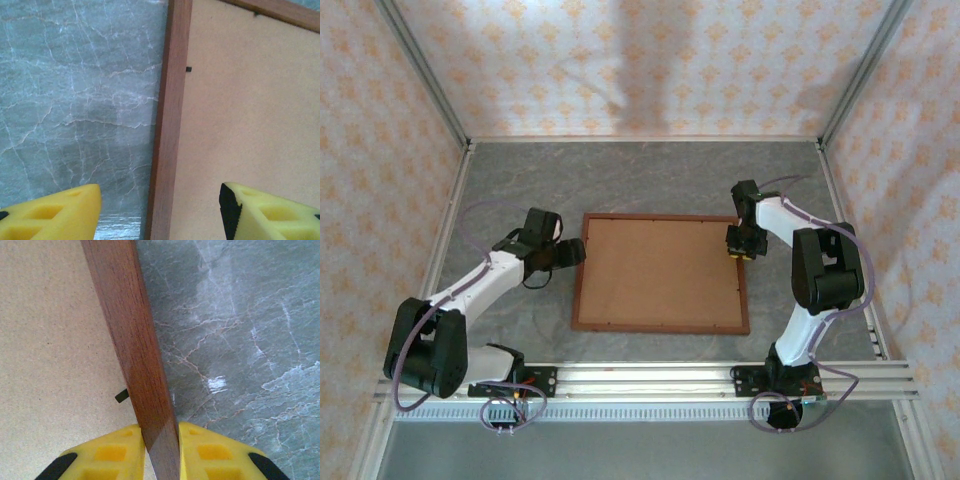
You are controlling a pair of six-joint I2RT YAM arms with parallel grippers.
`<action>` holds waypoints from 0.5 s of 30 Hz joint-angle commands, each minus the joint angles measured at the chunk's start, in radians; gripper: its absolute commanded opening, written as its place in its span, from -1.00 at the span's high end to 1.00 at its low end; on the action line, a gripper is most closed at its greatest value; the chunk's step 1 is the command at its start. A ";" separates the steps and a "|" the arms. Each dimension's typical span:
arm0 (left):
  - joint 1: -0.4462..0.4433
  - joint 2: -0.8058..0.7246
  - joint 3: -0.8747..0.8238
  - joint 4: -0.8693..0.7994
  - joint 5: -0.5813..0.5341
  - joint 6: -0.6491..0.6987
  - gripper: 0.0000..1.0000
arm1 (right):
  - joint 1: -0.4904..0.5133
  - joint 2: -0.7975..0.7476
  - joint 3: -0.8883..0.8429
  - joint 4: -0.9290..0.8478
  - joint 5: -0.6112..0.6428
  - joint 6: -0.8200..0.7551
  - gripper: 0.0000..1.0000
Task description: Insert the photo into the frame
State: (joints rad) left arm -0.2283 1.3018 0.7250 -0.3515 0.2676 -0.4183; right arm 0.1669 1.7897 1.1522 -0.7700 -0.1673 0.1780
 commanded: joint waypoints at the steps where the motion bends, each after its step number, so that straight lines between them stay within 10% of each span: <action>1: 0.018 -0.004 -0.013 0.017 0.019 0.006 -0.33 | 0.000 -0.010 0.017 0.003 0.044 0.006 0.59; 15: 0.048 0.065 -0.001 0.024 0.088 0.029 -0.35 | -0.007 -0.031 0.000 -0.001 0.084 0.003 0.59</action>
State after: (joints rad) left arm -0.1867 1.3537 0.7170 -0.3260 0.3389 -0.4164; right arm 0.1673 1.7889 1.1538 -0.7723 -0.1516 0.1780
